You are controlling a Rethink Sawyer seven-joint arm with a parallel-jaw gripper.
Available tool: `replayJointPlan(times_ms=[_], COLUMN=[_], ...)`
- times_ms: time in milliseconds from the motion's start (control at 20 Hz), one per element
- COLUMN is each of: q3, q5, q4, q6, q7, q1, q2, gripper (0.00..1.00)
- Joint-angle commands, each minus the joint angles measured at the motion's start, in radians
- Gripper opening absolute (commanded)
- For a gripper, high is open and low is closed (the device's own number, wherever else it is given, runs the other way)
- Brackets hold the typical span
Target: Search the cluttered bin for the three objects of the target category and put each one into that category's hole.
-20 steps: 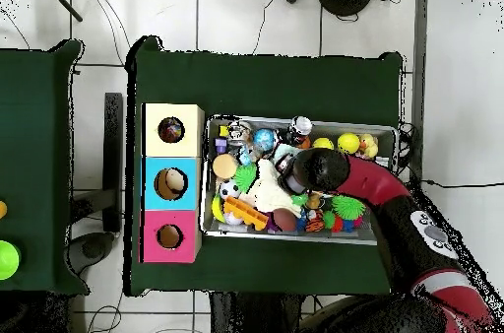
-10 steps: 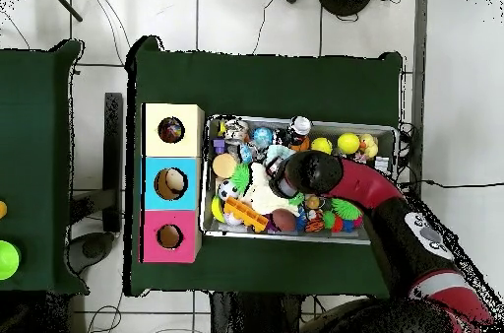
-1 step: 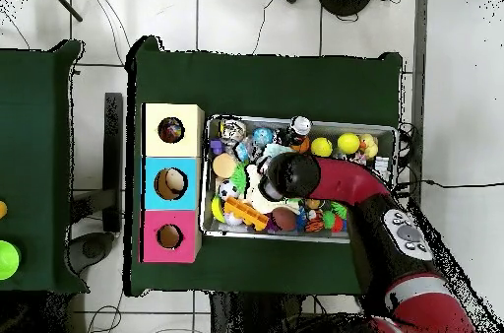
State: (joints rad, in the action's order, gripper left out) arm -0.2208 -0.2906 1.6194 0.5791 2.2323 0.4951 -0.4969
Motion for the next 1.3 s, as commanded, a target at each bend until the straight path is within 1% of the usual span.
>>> replayJointPlan(times_ms=[50, 150, 300, 400, 450, 500, 550, 650, 700, 800, 900, 1000, 1150, 1300], q3=[0.090, 0.125, 0.176, 0.217, 0.233, 0.250, 0.256, 0.244, 0.239, 0.232, 0.226, 0.207, 0.198, 0.179], q5=[-0.071, -0.078, -0.062, -0.056, -0.060, -0.063, -0.064, -0.057, -0.053, -0.047, -0.043, -0.039, -0.046, -0.054], q4=[0.115, 0.108, 0.094, 0.056, 0.012, -0.013, -0.047, -0.091, -0.100, -0.116, -0.121, -0.132, -0.148, -0.182], q6=[-0.103, -0.110, -0.087, -0.087, -0.086, -0.096, -0.107, -0.123, -0.123, -0.108, -0.081, -0.065, -0.057, -0.033], q7=[0.130, 0.144, 0.153, 0.163, 0.156, 0.156, 0.144, 0.108, 0.094, 0.068, 0.042, 0.009, -0.016, -0.061], q1=[-0.094, -0.125, -0.162, -0.181, -0.175, -0.180, -0.170, -0.143, -0.135, -0.122, -0.110, -0.087, -0.068, -0.037], q2=[-0.041, -0.048, -0.074, -0.066, -0.044, -0.030, -0.004, 0.034, 0.040, 0.042, 0.028, 0.031, 0.032, 0.035], gripper=[1.00, 1.00, 1.00, 1.00, 1.00, 1.00, 1.00, 1.00, 1.00, 1.00, 1.00, 1.00, 1.00, 1.00])
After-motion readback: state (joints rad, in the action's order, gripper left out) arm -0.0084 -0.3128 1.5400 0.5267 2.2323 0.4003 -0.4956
